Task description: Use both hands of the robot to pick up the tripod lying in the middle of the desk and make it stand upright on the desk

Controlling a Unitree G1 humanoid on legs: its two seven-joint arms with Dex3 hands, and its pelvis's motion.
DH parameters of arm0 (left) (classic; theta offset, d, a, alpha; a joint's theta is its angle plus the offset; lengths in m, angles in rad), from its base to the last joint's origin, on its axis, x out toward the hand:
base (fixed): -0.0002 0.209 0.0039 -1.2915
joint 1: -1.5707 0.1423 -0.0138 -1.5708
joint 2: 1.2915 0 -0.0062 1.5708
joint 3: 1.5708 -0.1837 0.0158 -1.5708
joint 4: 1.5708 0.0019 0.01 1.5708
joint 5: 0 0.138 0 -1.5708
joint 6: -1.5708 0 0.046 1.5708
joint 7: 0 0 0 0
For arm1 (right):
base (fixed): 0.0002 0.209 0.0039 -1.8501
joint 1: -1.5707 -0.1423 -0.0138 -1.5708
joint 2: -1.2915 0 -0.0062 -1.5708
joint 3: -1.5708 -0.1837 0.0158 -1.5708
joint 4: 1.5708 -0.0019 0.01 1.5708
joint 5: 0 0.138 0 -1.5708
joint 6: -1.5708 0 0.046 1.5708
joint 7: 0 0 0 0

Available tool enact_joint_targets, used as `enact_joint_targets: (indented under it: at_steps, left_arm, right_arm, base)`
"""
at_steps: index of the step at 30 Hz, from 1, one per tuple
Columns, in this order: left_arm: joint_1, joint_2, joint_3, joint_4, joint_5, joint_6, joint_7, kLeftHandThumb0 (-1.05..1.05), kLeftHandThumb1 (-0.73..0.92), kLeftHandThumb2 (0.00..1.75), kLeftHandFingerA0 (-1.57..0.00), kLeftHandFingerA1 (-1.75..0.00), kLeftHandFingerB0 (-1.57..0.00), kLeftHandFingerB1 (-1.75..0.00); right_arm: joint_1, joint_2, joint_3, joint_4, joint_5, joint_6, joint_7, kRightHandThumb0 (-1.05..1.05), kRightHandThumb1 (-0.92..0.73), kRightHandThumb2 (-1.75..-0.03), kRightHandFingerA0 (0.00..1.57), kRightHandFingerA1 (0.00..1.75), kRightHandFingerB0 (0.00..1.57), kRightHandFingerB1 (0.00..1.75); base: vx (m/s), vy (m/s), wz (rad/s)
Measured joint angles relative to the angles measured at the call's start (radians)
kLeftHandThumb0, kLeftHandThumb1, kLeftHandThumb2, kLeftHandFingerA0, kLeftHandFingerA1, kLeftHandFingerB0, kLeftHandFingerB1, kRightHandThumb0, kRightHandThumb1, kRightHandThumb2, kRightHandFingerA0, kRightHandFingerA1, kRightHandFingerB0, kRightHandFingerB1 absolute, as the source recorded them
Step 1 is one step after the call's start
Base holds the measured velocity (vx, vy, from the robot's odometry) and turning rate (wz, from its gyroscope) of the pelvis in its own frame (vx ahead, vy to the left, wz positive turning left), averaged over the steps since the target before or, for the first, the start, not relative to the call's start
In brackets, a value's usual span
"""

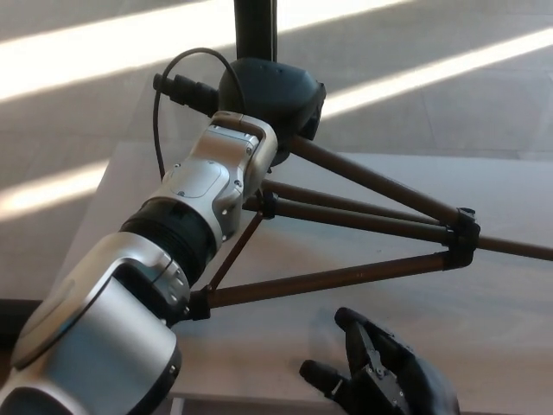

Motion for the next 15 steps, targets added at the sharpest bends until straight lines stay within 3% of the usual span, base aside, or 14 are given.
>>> enact_joint_targets:
  at_steps: [2,7,10,11,13,14,15]
  left_arm:
    - [0.0,0.002,0.0,0.0,0.0,-0.005,0.001,-0.24,0.64,0.92,-0.9,-1.59,-0.77,-1.2]
    - [0.0,0.006,0.0,0.0,0.0,-0.01,0.002,-0.23,0.64,0.92,-0.91,-1.6,-0.79,-1.21]
    - [0.0,0.007,0.0,0.0,0.0,-0.013,0.002,-0.23,0.66,0.92,-0.93,-1.43,-0.8,-1.04]
    - [0.0,0.007,0.0,0.0,0.0,-0.014,0.002,-0.24,0.67,0.91,-0.92,-1.28,-0.8,-0.95]
    - [0.0,0.007,0.0,0.0,0.0,-0.016,0.002,-0.24,0.67,0.91,-0.92,-1.28,-0.8,-0.95]
    - [0.0,0.007,0.0,0.0,0.0,-0.016,0.002,-0.23,0.64,0.92,-0.88,-1.6,-0.77,-1.21]
    - [0.0,0.007,0.0,0.0,0.0,-0.017,0.002,-0.25,0.62,0.9,-0.9,-1.58,-0.8,-1.18]
  right_arm:
    - [0.016,0.0,0.002,-0.002,0.008,-0.011,-0.002,-0.61,-0.71,-0.61,0.4,0.94,0.44,0.52]
    - [0.045,-0.001,-0.007,0.023,0.018,-0.012,-0.028,-0.59,-0.73,-0.61,0.39,0.83,0.43,0.44]
    - [0.043,-0.001,-0.014,0.033,0.025,-0.015,-0.041,-0.6,-0.7,-0.62,0.38,0.77,0.42,0.44]
    - [0.041,-0.001,-0.018,0.034,0.027,-0.016,-0.045,-0.6,-0.69,-0.61,0.39,0.77,0.43,0.45]
    - [0.037,-0.001,-0.022,0.037,0.031,-0.016,-0.051,-0.6,-0.69,-0.61,0.39,0.77,0.43,0.45]
    - [0.035,-0.001,-0.024,0.039,0.033,-0.016,-0.053,-0.6,-0.67,-0.6,0.4,0.72,0.44,0.45]
    - [0.032,-0.001,-0.027,0.041,0.037,-0.016,-0.058,-0.59,-0.66,-0.6,0.38,0.71,0.42,0.45]
  base:
    - [0.0,0.0,0.0]
    - [0.0,0.0,0.0]
    - [0.0,0.0,0.0]
    - [0.0,0.0,0.0]
    - [0.0,0.0,0.0]
    - [0.0,0.0,0.0]
    - [0.0,0.0,0.0]
